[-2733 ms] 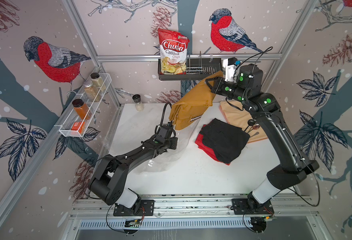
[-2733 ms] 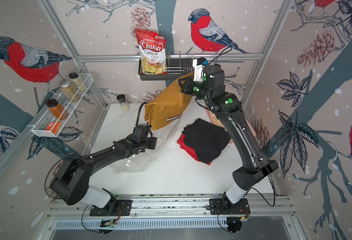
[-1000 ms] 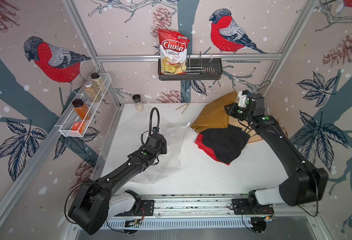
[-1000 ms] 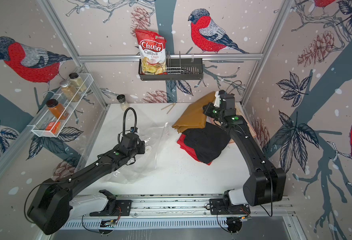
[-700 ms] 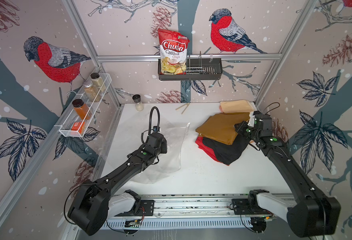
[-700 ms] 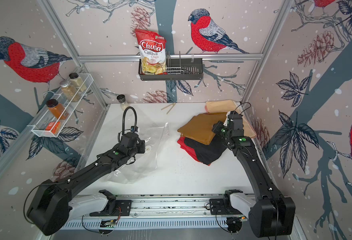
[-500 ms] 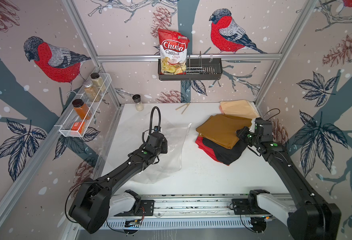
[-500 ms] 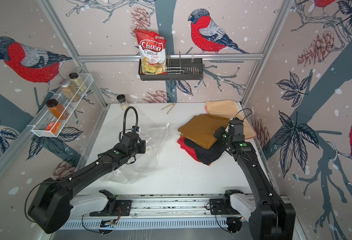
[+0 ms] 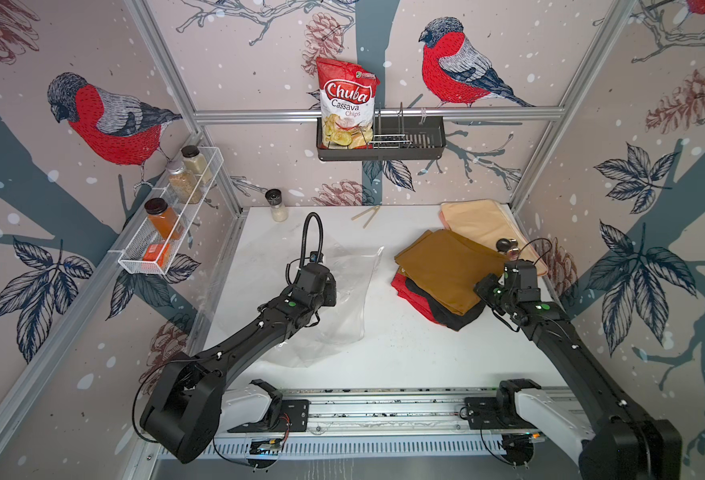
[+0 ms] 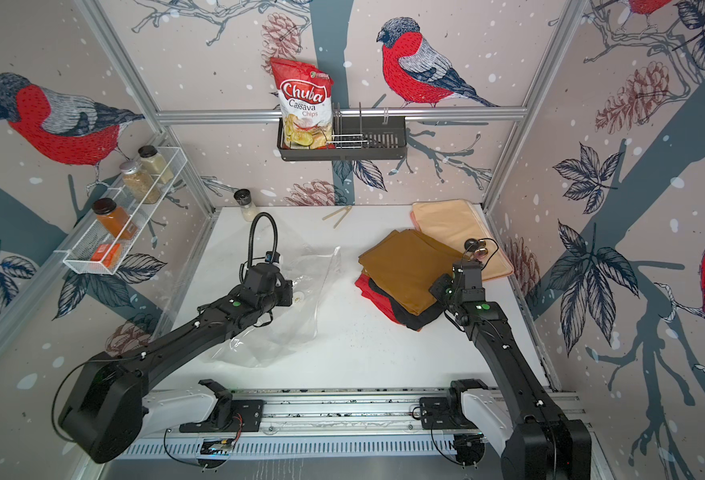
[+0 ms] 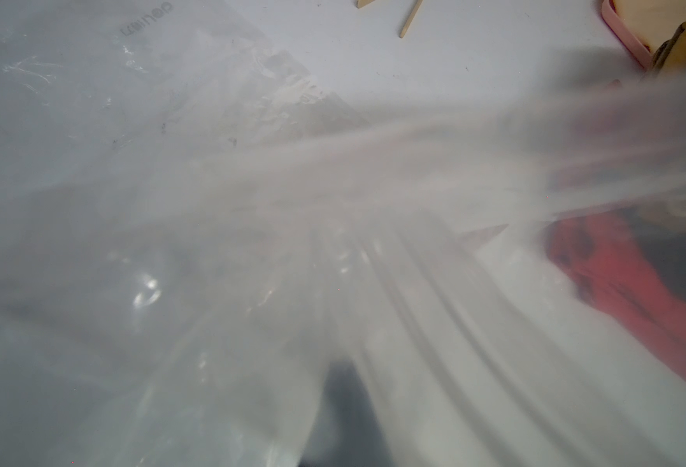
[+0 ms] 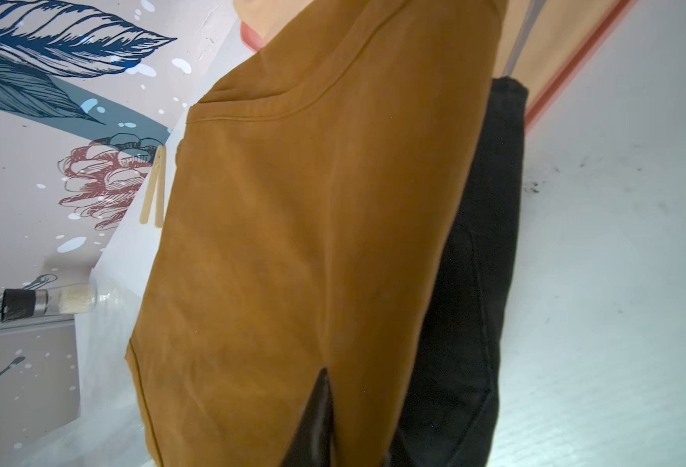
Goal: Take the trousers out of the vacuum bag
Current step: Place the trousers at the center of the board, then place the vacuum bag at the center of the board.
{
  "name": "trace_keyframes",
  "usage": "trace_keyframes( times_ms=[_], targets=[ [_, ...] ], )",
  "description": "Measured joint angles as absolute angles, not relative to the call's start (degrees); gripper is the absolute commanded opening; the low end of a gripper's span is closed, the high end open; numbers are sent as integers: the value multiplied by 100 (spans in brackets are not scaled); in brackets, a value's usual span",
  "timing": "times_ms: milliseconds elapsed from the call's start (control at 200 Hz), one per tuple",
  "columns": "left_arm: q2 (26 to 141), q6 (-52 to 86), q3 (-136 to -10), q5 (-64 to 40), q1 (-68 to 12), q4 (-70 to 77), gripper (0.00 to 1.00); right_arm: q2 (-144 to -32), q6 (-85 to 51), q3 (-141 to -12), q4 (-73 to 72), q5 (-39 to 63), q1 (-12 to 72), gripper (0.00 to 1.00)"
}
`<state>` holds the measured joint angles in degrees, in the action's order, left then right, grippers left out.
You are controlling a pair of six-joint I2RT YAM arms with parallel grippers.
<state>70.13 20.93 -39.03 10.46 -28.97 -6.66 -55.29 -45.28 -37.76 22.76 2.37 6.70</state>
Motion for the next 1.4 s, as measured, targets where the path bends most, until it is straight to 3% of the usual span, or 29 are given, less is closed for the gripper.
trace_keyframes(
  times_ms=[15, 55, 315, 735, 1396],
  targets=[
    [7013, 2093, -3903, 1046, -2897, -666, 0, -5522, -4532, -3765, 2296, 189, 668, 94],
    [7013, 2093, -3907, 1048, -2897, -666, 0, -5505, -4567, -3730, 2351, 110, 668, 97],
    [6943, 2058, -3957, 1052, -2897, -666, 0, -5127, -4816, -3564, 2502, -434, 904, 96],
    [6834, 1909, -4276, 932, -2897, -652, 0, -5990, -4307, -4906, 2475, -1756, 2668, 95],
    [7684, 1653, -5629, 145, -2897, -687, 0, -6180, -3118, -5118, 1590, -1614, 2958, 97]
  ],
)
